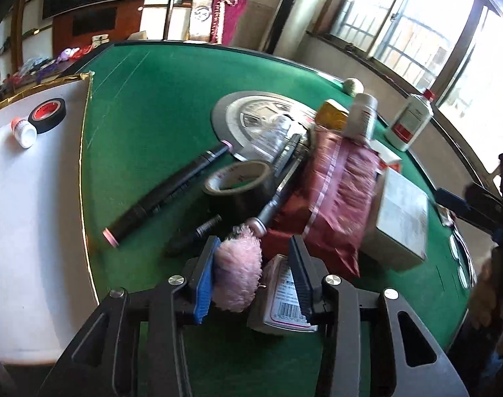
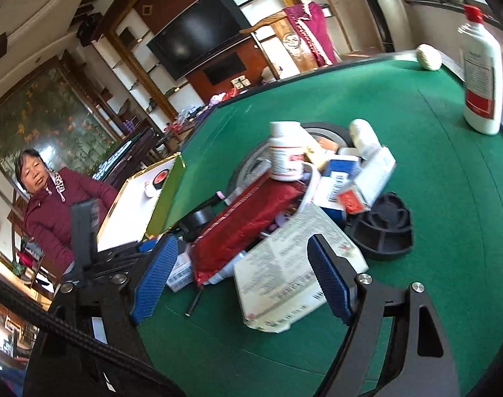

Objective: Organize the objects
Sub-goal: 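Open both grippers to release bottle and tape, return to the table, then grasp the pink plush with the left gripper while the right gripper grasps the white medicine box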

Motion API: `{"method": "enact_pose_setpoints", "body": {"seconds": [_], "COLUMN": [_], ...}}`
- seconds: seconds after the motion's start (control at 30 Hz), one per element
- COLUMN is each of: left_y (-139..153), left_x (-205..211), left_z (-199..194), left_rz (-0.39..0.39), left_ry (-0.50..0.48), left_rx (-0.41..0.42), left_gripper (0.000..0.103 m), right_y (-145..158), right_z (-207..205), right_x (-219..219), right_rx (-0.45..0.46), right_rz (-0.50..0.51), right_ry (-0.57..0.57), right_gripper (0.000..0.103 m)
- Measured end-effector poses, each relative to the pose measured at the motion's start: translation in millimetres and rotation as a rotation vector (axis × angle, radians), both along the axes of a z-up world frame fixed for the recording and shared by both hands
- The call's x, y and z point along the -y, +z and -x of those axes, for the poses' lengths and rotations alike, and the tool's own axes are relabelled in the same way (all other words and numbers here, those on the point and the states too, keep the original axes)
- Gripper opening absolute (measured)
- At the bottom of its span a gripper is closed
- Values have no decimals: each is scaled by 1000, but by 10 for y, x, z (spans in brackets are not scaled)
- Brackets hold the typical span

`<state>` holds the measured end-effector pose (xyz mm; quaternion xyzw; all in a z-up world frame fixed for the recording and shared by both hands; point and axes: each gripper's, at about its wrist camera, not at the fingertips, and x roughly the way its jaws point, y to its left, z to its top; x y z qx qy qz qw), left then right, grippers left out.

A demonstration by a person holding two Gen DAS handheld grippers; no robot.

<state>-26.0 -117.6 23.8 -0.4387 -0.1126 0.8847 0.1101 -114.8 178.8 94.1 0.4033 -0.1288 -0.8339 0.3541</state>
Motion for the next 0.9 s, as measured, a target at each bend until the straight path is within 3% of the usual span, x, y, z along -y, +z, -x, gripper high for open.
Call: {"method": "enact_pose_setpoints", "body": {"seconds": [0.2, 0.43, 0.53, 0.67, 0.8, 0.9], "left_y": [2, -44, -93, -110, -109, -51], "left_x": [-16, 58, 149, 95, 74, -29], "left_z": [-103, -136, -131, -121, -143, -200], "left_rz": [-4, -78, -155, -181, -181, -105], "left_ry": [-58, -117, -144, -182, -185, -198], "left_rx": [-19, 9, 25, 29, 17, -30], "left_gripper": [37, 40, 40, 43, 43, 43], "right_y": [-215, -281, -343, -376, -417, -454], "right_z": [42, 4, -13, -5, 4, -2], "right_x": [-250, -312, -329, -311, -255, -198], "right_rx": [72, 98, 113, 130, 156, 183], "right_rz": [9, 20, 18, 8, -30, -70], "right_ry": [-46, -49, -46, -47, -69, -111], "right_gripper": [81, 81, 81, 81, 81, 81]}}
